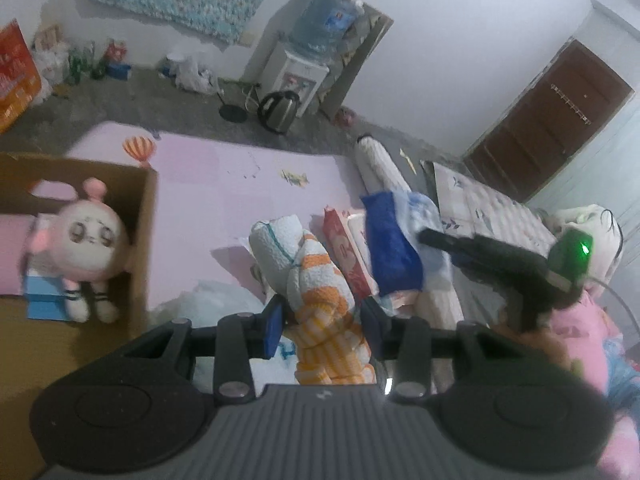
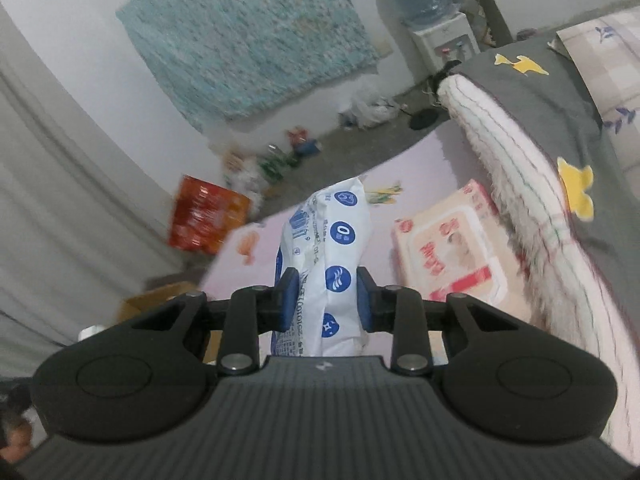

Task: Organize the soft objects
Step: 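Carry the cloth into the box and release it while the right gripper lifts the wipes pack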

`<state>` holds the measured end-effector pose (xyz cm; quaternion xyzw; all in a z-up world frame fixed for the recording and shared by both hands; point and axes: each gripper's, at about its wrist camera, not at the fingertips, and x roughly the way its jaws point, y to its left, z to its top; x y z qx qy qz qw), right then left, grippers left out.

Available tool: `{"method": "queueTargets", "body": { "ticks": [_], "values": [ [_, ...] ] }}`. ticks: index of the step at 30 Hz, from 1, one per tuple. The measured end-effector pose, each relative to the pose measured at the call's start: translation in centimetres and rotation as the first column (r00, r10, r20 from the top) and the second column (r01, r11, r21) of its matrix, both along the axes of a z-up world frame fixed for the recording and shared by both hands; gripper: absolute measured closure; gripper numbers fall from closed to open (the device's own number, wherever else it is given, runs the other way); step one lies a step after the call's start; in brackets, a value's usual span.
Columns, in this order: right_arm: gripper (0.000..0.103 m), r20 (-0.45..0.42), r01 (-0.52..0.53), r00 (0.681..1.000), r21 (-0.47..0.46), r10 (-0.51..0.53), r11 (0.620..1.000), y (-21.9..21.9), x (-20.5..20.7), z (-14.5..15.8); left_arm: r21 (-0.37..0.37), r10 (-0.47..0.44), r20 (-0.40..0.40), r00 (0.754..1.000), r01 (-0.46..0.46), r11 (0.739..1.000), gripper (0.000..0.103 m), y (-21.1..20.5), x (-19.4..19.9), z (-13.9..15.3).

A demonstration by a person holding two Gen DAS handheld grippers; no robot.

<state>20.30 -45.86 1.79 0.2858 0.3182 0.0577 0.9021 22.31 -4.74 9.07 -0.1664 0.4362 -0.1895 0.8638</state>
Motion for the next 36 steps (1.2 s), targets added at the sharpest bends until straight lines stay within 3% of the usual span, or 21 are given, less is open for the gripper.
{"method": "queueTargets", "body": {
  "ticks": [7,9,11,14,19,22,23,24,26,28,36],
  "values": [
    [0.081,0.103,-0.131,0.988,0.147,0.117,0.98,4.7,-4.3,2.2,0.041,0.084,0.062,0.995,-0.087,0.995,0.061,5.4,-5.0,3.2],
    [0.102,0.12,-0.182,0.979,0.169,0.163,0.969,7.1,-4.4,2.4,0.047,0.129,0.068,0.989,-0.132,0.99,0.061,7.5,-6.4,3.5],
    [0.103,0.121,-0.197,0.976,0.142,0.18,0.97,9.4,-4.1,2.5,0.048,0.173,0.054,0.983,-0.176,0.983,0.061,9.5,-7.2,3.2],
    [0.103,0.066,-0.174,0.983,0.093,0.169,0.98,11.4,-3.5,1.4,0.061,0.229,0.042,0.973,-0.231,0.971,0.061,11.9,-8.3,2.2],
    [0.1,-0.021,-0.152,0.988,0.123,0.156,0.981,11.6,-4.7,-0.8,0.071,0.267,0.025,0.963,-0.268,0.961,0.061,14.3,-9.3,1.0],
    [0.087,-0.038,-0.151,0.987,0.097,0.155,0.984,11.8,-6.9,-1.1,0.061,0.275,0.033,0.961,-0.276,0.959,0.061,15.3,-9.8,0.5],
    [0.074,-0.041,-0.147,0.988,0.082,0.151,0.986,11.8,-7.5,-1.4,0.058,0.276,0.039,0.96,-0.278,0.959,0.061,15.5,-9.9,0.3],
    [0.066,-0.039,-0.15,0.987,0.065,0.153,0.986,11.7,-8.4,-1.7,0.058,0.276,0.043,0.96,-0.278,0.959,0.061,15.6,-9.9,0.2],
    [0.037,-0.052,-0.159,0.986,0.025,0.16,0.987,11.5,-9.9,-2.6,0.057,0.271,0.043,0.962,-0.273,0.96,0.061,15.8,-10.1,-0.3],
    [0.025,-0.086,-0.162,0.983,-0.018,0.16,0.987,11.7,-10.8,-3.9,0.057,0.266,0.032,0.963,-0.268,0.962,0.061,15.9,-10.0,-0.9],
    [0.017,-0.179,-0.193,0.967,-0.038,0.183,0.981,12.8,-8.8,-9.1,0.068,0.272,-0.004,0.962,-0.271,0.96,0.061,16.7,-9.9,-2.9]
  ]
}}
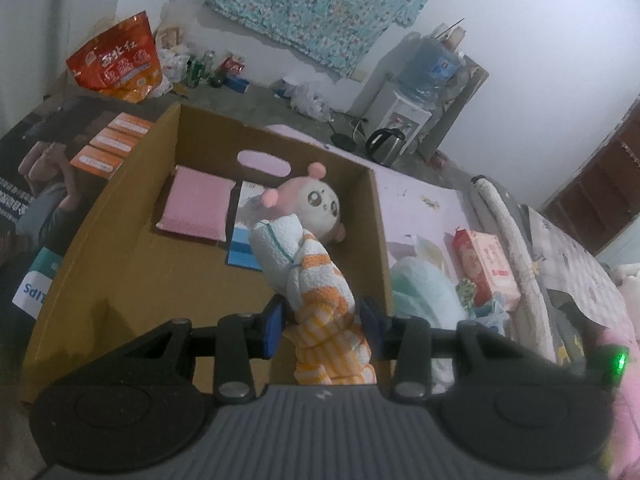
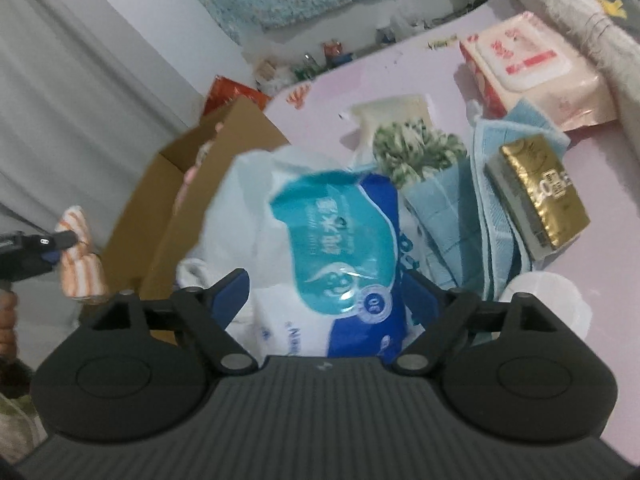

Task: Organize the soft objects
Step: 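Carry the cloth into the box and release it while the right gripper lifts the wipes pack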

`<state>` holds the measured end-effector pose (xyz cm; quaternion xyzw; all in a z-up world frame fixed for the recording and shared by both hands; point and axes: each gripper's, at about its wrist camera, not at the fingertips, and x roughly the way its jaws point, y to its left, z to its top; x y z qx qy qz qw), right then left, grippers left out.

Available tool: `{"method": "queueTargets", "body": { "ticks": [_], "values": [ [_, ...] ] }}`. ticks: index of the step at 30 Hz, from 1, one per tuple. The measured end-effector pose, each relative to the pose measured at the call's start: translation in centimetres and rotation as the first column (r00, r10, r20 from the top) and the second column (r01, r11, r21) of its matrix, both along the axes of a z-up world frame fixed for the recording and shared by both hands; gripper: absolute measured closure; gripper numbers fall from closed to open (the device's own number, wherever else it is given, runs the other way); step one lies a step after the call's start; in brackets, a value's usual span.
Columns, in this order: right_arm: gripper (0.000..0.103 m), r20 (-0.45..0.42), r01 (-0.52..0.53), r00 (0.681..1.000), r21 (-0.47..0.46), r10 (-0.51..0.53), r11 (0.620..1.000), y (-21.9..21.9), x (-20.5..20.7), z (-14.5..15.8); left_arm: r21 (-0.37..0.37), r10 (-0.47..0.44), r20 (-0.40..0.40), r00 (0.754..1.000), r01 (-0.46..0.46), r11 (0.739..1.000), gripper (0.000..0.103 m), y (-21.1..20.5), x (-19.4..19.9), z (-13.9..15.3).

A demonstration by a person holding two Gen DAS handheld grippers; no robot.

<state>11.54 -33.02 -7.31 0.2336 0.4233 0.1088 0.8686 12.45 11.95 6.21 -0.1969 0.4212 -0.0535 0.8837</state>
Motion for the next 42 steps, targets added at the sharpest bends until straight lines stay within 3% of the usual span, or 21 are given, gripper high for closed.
{"method": "queueTargets", "body": {
  "ticks": [5,9,12,14,24,27,31,39,42],
  "values": [
    [0.016,-0.022,-0.017,1.0,-0.031,0.016,0.999,0.8,2.0,-1.1,0.052,-0.003,-0.02,1.0,0.004,0.999,0.061,1.2,0.6,-0.5],
    [0.015,-0.026,-0.018,1.0,-0.032,0.018,0.999,0.9,2.6,-1.1,0.099,0.01,-0.081,0.997,-0.002,0.995,0.061,3.0,2.1,-1.5],
    [0.019,-0.031,-0.008,0.999,-0.034,0.007,0.999,0.9,2.6,-1.2,0.152,0.03,-0.132,0.991,-0.01,0.988,0.061,4.0,3.5,-3.0],
    [0.032,-0.031,0.007,0.999,-0.046,-0.008,0.999,0.8,2.6,-1.1,0.179,0.04,-0.168,0.985,-0.009,0.984,0.061,4.6,4.5,-4.0],
    [0.04,-0.004,0.094,0.996,-0.002,-0.094,0.996,-0.9,1.3,0.1,0.319,0.021,-0.256,0.966,0.064,0.946,0.061,5.3,9.4,-7.5],
    [0.04,0.025,0.125,0.992,0.021,-0.125,0.992,-1.7,0.4,1.0,0.388,-0.013,-0.262,0.965,0.118,0.914,0.061,4.2,10.6,-7.8],
    [0.04,0.059,0.155,0.986,0.058,-0.158,0.986,-2.5,-0.8,2.3,0.493,-0.05,-0.284,0.958,0.191,0.849,0.06,2.2,12.2,-9.0],
    [0.04,0.117,0.155,0.979,0.109,-0.167,0.982,-2.6,-2.7,5.1,0.666,-0.031,-0.289,0.957,0.224,0.712,0.058,0.9,13.8,-11.4],
    [0.04,0.147,0.129,0.978,0.117,-0.146,0.985,-1.9,-3.2,6.6,0.696,-0.038,-0.267,0.963,0.22,0.683,0.041,0.6,13.4,-11.0]
  ]
}}
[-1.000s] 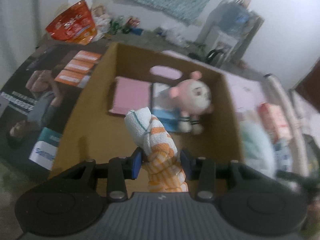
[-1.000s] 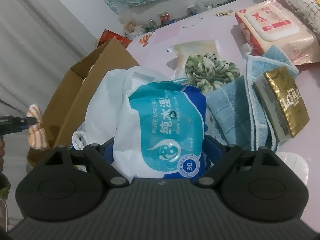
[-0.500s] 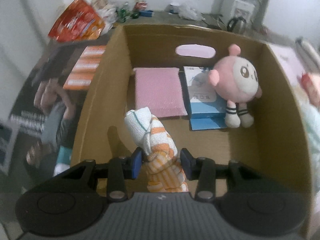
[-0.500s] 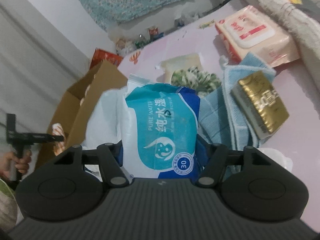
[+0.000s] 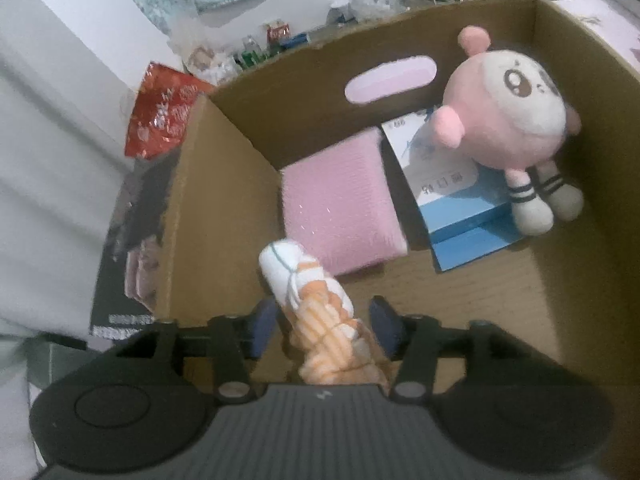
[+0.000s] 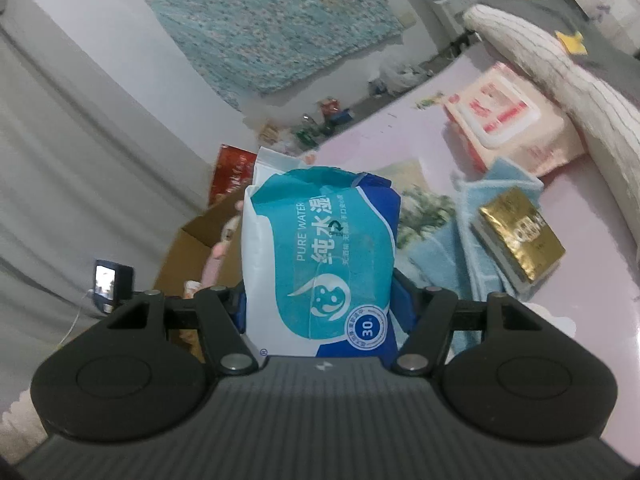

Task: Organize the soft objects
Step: 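Carry the cloth into the box and release it while the right gripper lifts the wipes pack, then lower the blue-white wet-wipes pack into the box and open the right gripper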

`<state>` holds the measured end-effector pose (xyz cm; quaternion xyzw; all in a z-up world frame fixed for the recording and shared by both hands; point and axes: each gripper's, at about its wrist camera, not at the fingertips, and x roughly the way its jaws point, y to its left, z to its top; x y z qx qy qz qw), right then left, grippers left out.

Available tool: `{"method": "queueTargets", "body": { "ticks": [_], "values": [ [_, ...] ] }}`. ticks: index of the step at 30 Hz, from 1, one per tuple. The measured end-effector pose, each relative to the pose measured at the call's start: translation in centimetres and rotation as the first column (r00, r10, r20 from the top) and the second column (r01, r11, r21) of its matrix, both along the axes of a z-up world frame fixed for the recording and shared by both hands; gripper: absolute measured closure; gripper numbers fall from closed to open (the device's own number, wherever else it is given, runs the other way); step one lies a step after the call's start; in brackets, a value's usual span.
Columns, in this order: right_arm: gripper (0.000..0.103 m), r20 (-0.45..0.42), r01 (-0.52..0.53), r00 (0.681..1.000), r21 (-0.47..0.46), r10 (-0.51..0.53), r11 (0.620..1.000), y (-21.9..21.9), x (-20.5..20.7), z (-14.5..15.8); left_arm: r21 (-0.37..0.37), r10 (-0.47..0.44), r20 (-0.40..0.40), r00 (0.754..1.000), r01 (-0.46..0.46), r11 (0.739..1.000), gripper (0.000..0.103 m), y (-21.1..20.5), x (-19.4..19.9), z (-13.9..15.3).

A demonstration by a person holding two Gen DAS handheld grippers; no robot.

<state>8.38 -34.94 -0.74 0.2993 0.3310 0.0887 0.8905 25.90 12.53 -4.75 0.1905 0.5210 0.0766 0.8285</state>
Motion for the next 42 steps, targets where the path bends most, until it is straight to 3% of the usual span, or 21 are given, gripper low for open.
{"method": "queueTargets", "body": {
  "ticks": [2,3,9,15,18,23,27,30,36,39,42],
  "values": [
    [0.04,0.02,-0.02,1.0,0.009,0.02,1.0,0.7,-0.1,1.0,0.003,-0.005,0.027,1.0,0.004,1.0,0.029,-0.1,-0.3,0.7],
    [0.04,0.028,-0.029,0.999,0.015,0.029,0.999,1.0,-0.1,1.3,0.003,-0.003,0.042,0.999,0.003,1.0,0.028,-0.1,-0.5,1.0],
    [0.04,0.068,-0.115,0.991,0.027,0.113,0.993,4.5,0.4,4.0,-0.029,0.025,0.111,0.993,-0.022,0.999,0.028,0.3,-1.8,3.4],
    [0.04,0.073,-0.3,0.952,0.052,0.296,0.952,11.4,3.7,7.0,-0.142,0.092,0.223,0.971,-0.061,0.988,0.028,2.2,-5.0,8.0],
    [0.04,0.029,-0.382,0.924,0.058,0.381,0.922,16.0,6.7,7.4,-0.189,0.14,0.265,0.954,-0.091,0.978,0.028,3.9,-6.9,10.0],
    [0.04,-0.133,-0.474,0.87,0.044,0.475,0.879,25.2,12.9,5.4,-0.234,0.22,0.295,0.93,-0.154,0.96,0.028,6.8,-9.5,11.3],
    [0.04,-0.289,-0.483,0.847,-0.069,0.446,0.873,31.5,16.8,2.1,-0.293,0.302,0.29,0.908,-0.216,0.931,0.033,9.6,-11.0,11.1],
    [0.04,-0.391,-0.474,0.842,-0.204,0.372,0.857,34.9,18.9,-0.7,-0.333,0.355,0.269,0.895,-0.259,0.907,0.033,11.5,-12.0,10.7],
    [0.04,-0.481,-0.429,0.85,-0.393,0.216,0.813,37.5,21.4,-4.8,-0.349,0.385,0.256,0.887,-0.287,0.892,0.036,13.7,-13.5,9.9],
    [0.039,-0.51,-0.437,0.84,-0.435,0.184,0.787,38.8,22.0,-6.4,-0.354,0.393,0.248,0.885,-0.294,0.888,0.036,14.3,-13.8,9.6],
    [0.038,-0.54,-0.429,0.824,-0.397,0.171,0.811,39.7,22.4,-7.8,-0.358,0.399,0.244,0.884,-0.301,0.884,0.036,14.5,-14.0,9.3]
  ]
}}
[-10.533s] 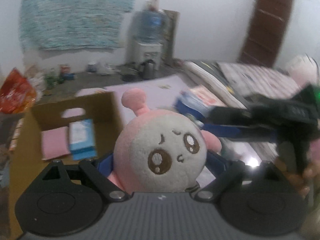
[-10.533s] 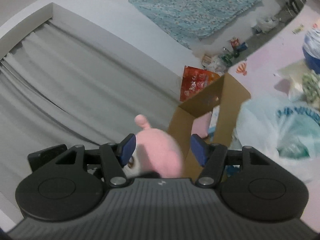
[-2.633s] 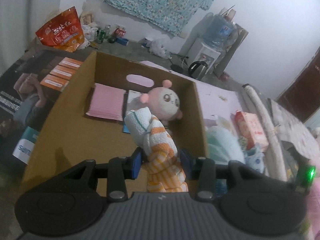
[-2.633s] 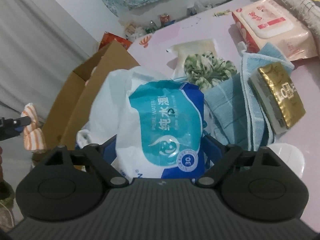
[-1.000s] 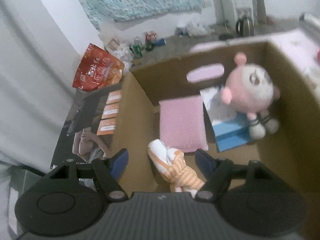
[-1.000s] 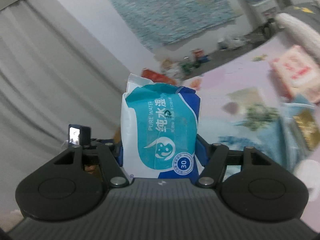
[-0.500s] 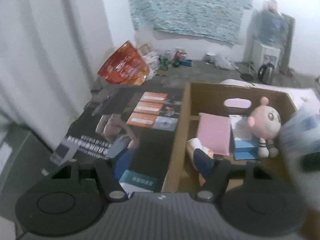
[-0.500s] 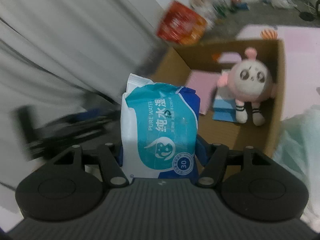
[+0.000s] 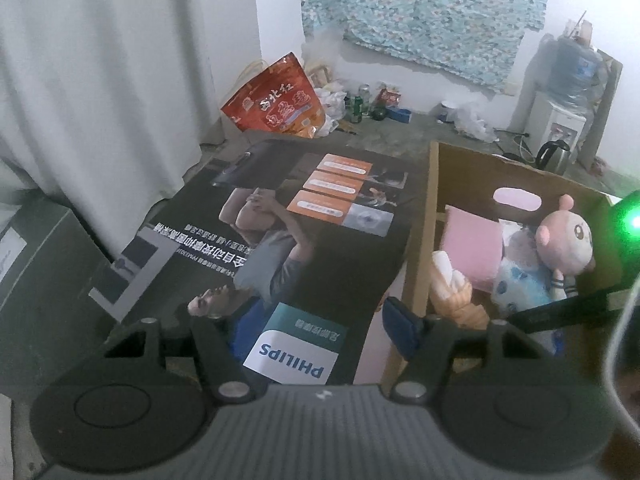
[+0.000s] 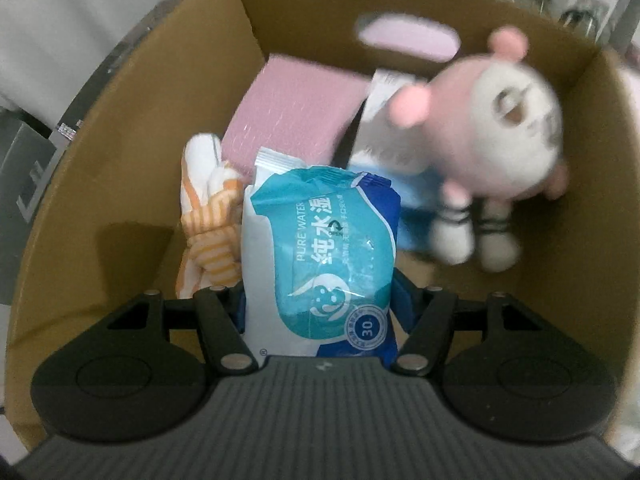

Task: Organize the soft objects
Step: 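Lower the blue-white wet-wipes pack into the box and open the right gripper, then move both grippers back over the bed toward the remaining items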

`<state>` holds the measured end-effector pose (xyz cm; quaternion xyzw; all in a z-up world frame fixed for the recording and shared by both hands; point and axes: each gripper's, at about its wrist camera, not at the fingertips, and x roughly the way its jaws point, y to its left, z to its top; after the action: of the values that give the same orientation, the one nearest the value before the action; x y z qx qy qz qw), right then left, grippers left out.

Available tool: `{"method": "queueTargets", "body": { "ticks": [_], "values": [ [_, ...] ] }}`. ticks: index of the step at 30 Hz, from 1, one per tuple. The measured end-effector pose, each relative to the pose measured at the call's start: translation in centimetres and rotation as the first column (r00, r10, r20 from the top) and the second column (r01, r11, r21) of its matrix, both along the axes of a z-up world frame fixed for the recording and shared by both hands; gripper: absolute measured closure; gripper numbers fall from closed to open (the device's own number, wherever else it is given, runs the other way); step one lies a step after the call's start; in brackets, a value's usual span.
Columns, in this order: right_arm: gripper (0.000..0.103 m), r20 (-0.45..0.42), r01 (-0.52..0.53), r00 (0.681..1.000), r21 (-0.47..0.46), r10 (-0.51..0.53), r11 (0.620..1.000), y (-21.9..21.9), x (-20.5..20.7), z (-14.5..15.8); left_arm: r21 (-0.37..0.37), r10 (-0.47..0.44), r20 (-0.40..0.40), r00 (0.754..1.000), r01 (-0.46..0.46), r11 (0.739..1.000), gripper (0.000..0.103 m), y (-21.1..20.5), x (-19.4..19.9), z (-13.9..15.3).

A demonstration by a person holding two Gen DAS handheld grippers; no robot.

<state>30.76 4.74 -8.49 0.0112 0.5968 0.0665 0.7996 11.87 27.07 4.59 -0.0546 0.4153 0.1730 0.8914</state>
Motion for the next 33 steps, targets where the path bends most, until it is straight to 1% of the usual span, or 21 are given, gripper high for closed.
{"method": "queueTargets", "body": {
  "ticks": [2,3,6,8,11,15,19,21,24,27,28,30,33],
  "values": [
    [0.037,0.012,-0.011,1.0,-0.016,0.011,1.0,0.9,0.0,0.0,0.0,0.0,-0.001,1.0,0.0,1.0,0.036,0.1,0.1,-0.1],
    [0.037,0.009,-0.009,1.0,-0.005,0.009,1.0,1.1,-0.1,0.2,0.0,-0.002,-0.001,1.0,0.002,1.0,0.036,0.1,0.1,-0.1],
    [0.036,-0.018,0.016,1.0,0.064,-0.015,0.998,0.8,-0.1,0.3,-0.002,-0.002,-0.001,1.0,0.002,1.0,0.036,0.0,0.1,-0.1],
    [0.033,-0.036,0.035,0.999,0.113,-0.031,0.993,0.3,-0.4,0.4,-0.004,-0.008,0.0,1.0,0.008,1.0,0.035,-0.1,0.2,-0.1],
    [0.029,-0.035,0.053,0.998,0.158,-0.048,0.986,-0.7,-1.0,0.8,-0.008,-0.013,0.003,1.0,0.013,1.0,0.035,-0.5,0.1,0.0],
    [0.026,-0.027,0.071,0.997,0.247,-0.066,0.966,-2.4,-1.9,3.0,-0.013,-0.025,0.02,0.999,0.025,1.0,0.032,-1.3,-0.1,0.6],
    [0.026,0.034,0.039,0.998,0.328,-0.053,0.944,-4.6,-3.6,6.6,-0.022,-0.05,0.046,0.998,0.051,0.998,0.029,-2.7,-0.8,1.7],
    [0.025,0.073,0.027,0.996,0.37,-0.058,0.929,-6.1,-4.1,8.4,-0.026,-0.072,0.06,0.996,0.074,0.997,0.028,-3.6,-1.1,2.2],
    [0.024,0.137,0.011,0.987,0.429,-0.078,0.903,-9.7,-5.9,11.3,-0.027,-0.117,0.079,0.99,0.12,0.992,0.027,-5.4,-1.7,2.9],
    [0.023,0.188,0.001,0.977,0.47,-0.102,0.882,-13.7,-7.0,13.2,-0.044,-0.168,0.097,0.981,0.173,0.984,0.025,-7.4,-2.3,3.4],
    [0.022,0.205,-0.002,0.972,0.487,-0.112,0.873,-15.5,-8.0,13.9,-0.049,-0.189,0.106,0.976,0.195,0.98,0.024,-8.3,-2.6,3.6],
    [0.021,0.232,-0.006,0.964,0.514,-0.132,0.858,-18.6,-9.6,14.4,-0.057,-0.23,0.123,0.965,0.239,0.969,0.022,-10.1,-3.0,3.9],
    [0.02,0.287,-0.01,0.943,0.529,-0.167,0.849,-23.6,-12.7,15.5,-0.06,-0.306,0.157,0.939,0.318,0.946,0.016,-13.2,-3.9,4.4]
  ]
}}
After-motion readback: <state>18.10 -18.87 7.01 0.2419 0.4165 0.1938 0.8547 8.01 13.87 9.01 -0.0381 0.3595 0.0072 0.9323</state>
